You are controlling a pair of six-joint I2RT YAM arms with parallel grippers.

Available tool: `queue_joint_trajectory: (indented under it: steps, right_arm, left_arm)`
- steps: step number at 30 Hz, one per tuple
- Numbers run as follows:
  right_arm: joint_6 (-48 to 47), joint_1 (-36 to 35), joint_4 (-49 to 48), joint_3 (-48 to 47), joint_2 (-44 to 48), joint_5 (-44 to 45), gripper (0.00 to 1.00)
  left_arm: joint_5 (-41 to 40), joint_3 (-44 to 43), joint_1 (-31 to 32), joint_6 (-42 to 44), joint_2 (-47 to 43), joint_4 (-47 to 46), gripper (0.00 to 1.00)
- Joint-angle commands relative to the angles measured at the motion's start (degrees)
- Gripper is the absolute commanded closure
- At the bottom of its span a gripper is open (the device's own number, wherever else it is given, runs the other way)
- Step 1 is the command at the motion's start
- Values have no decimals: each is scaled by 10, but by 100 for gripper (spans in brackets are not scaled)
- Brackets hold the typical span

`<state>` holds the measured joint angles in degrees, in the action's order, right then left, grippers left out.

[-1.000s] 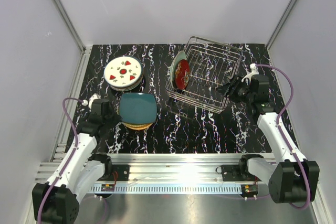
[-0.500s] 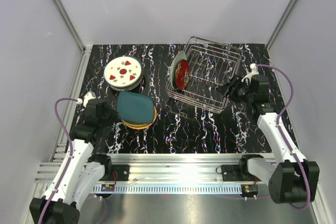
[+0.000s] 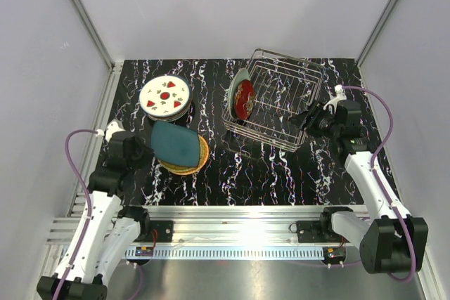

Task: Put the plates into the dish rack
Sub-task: Grab a plate with the left arm

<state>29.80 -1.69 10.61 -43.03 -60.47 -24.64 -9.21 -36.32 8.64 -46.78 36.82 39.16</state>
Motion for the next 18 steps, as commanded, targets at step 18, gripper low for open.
queue_joint_trajectory:
  steps: [18]
  right_arm:
    - [-19, -35, -49, 0, 18, -75, 46]
  left_arm:
    - [50, -162, 0, 165, 44, 31, 100]
